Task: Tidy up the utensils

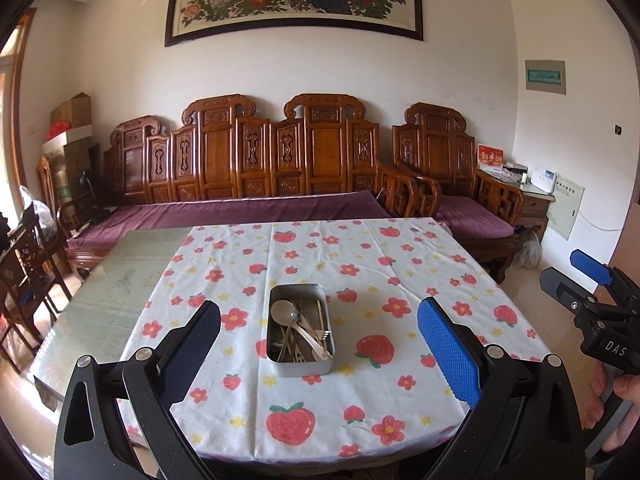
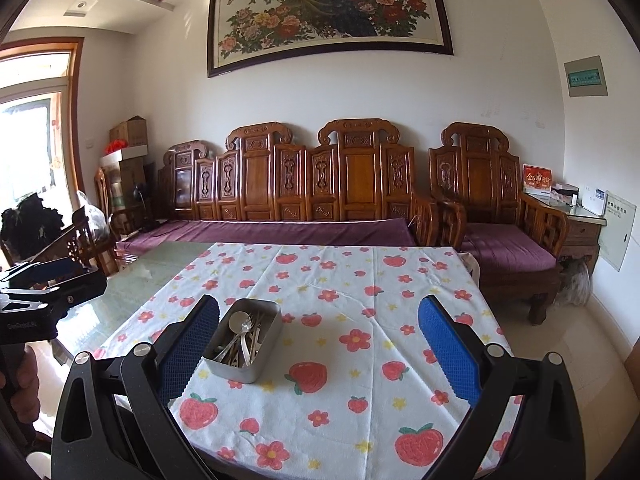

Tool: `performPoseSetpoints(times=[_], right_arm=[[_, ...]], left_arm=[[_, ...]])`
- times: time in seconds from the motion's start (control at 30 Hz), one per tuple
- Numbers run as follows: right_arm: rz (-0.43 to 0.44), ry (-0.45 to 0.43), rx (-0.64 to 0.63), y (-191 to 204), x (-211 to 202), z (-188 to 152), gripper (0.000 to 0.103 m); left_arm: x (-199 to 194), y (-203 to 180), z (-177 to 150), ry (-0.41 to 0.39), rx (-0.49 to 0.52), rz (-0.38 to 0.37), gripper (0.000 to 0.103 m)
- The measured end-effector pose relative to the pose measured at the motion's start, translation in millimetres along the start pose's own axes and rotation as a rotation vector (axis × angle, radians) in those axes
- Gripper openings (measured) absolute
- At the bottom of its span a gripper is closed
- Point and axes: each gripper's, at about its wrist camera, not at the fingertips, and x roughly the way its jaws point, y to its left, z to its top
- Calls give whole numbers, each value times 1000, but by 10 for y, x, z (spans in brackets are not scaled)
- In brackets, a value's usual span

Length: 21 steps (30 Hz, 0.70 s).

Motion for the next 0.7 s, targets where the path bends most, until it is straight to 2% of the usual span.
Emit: performPoseSetpoints(times=[0.7], right_arm=[[2, 1, 3, -24, -9, 6, 100]], left_arm=[[17, 6, -28, -4, -6, 13, 95]])
